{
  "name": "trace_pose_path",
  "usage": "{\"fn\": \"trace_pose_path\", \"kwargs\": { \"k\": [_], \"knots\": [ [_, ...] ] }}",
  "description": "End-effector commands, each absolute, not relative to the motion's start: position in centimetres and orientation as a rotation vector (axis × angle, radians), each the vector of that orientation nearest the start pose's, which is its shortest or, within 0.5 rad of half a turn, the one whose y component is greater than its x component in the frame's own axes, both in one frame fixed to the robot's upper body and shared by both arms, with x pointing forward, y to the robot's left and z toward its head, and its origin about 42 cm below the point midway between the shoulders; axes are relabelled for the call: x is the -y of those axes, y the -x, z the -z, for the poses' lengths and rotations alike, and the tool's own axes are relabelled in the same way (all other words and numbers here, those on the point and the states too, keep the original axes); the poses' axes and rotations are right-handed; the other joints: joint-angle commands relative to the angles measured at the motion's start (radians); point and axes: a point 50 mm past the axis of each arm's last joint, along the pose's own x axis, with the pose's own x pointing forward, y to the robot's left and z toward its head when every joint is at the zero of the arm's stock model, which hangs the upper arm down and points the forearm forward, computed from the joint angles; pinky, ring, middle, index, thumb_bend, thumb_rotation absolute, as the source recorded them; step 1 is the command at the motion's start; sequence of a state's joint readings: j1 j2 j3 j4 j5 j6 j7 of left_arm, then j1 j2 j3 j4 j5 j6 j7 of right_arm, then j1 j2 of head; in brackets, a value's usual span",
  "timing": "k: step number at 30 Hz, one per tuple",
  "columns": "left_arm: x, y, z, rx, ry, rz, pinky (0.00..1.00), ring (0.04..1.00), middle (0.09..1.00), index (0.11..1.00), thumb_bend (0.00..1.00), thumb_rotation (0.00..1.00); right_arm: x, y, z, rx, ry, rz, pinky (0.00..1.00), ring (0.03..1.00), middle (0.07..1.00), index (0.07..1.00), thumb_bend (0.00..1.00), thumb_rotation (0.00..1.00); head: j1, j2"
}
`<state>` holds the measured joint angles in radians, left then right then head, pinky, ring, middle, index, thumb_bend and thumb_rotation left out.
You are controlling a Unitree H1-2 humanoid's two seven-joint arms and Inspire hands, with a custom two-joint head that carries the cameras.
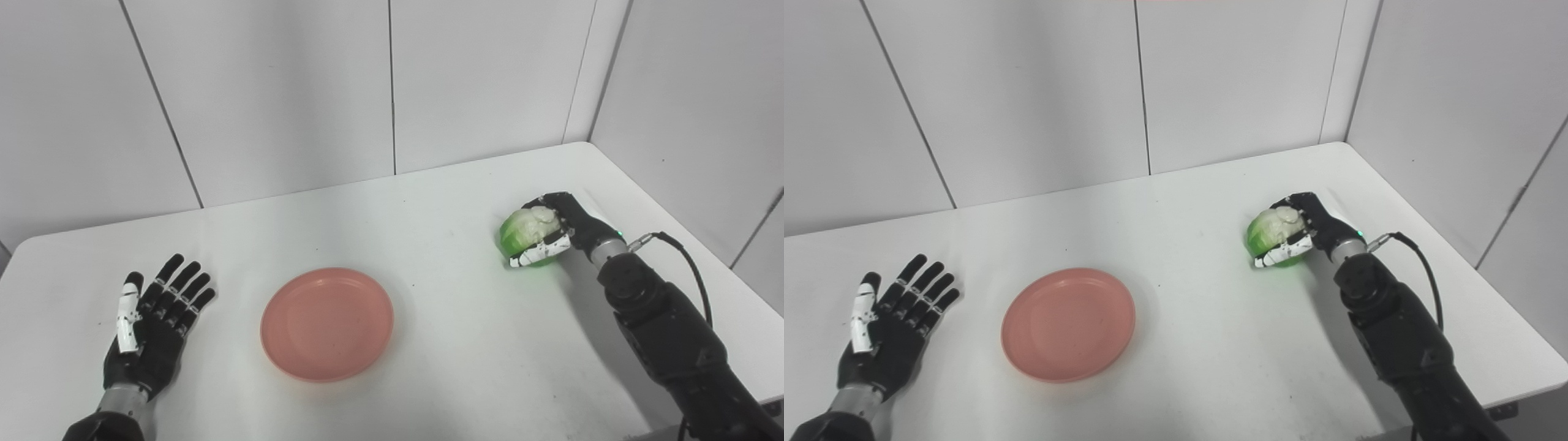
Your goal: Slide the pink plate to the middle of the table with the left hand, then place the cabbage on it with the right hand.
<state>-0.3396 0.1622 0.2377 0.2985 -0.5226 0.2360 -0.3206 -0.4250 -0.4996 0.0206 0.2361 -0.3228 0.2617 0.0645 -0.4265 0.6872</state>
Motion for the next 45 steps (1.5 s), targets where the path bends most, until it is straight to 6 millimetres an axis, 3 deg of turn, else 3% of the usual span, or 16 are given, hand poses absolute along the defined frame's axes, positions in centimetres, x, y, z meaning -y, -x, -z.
{"fn": "trace_pose_path", "kwargs": {
  "k": [1,6,17,28,31,33,35,38,45],
  "knots": [
    [-28.5,-39.1,-12.9,-0.056,0.456,0.206,0.86,0.862,0.859,0.857,0.44,1.0,36.2,-42.3,-24.9,0.033,0.807,0.129,0.41,0.455,0.461,0.519,0.53,0.0,0.01,0.0],
    [-27.7,-38.9,-12.8,-0.053,0.465,0.207,0.86,0.862,0.859,0.855,0.44,1.0,33.2,-42.1,-27.5,0.132,0.809,0.058,0.4,0.448,0.465,0.513,0.53,0.0,0.05,0.001],
    [-25.4,-38.0,-12.6,-0.052,0.46,0.187,0.87,0.859,0.856,0.847,0.45,1.0,27.3,-42.5,-29.8,0.25,0.815,-0.1,0.4,0.454,0.457,0.518,0.53,0.0,0.143,0.006],
    [-22.9,-37.7,-12.5,-0.062,0.468,0.144,0.86,0.848,0.844,0.838,0.43,1.0,20.8,-43.6,-28.7,0.312,0.805,-0.287,0.43,0.46,0.47,0.502,0.53,0.0,0.258,0.014],
    [-22.3,-37.7,-12.7,-0.061,0.465,0.143,0.86,0.847,0.843,0.836,0.42,1.0,19.0,-43.7,-28.0,0.321,0.79,-0.325,0.34,0.402,0.443,0.527,0.52,0.0,0.279,0.015],
    [-21.9,-37.7,-12.7,-0.063,0.469,0.14,0.86,0.849,0.845,0.837,0.42,1.0,18.2,-43.7,-27.7,0.32,0.786,-0.345,0.31,0.385,0.443,0.528,0.52,0.0,0.296,0.017],
    [-21.5,-37.7,-12.8,-0.063,0.47,0.136,0.86,0.847,0.844,0.835,0.42,1.0,17.4,-43.7,-27.4,0.318,0.784,-0.366,0.38,0.428,0.448,0.525,0.52,0.0,0.31,0.019],
    [-21.1,-37.7,-12.9,-0.064,0.472,0.128,0.85,0.843,0.843,0.833,0.42,1.0,16.2,-43.6,-27.0,0.315,0.786,-0.395,0.41,0.444,0.447,0.522,0.53,0.0,0.338,0.024],
    [-20.3,-37.8,-13.0,-0.064,0.465,0.128,0.86,0.843,0.84,0.83,0.43,1.0,14.2,-43.5,-25.4,0.323,0.774,-0.479,0.39,0.434,0.437,0.517,0.53,0.0,0.369,0.035]
  ]
}}
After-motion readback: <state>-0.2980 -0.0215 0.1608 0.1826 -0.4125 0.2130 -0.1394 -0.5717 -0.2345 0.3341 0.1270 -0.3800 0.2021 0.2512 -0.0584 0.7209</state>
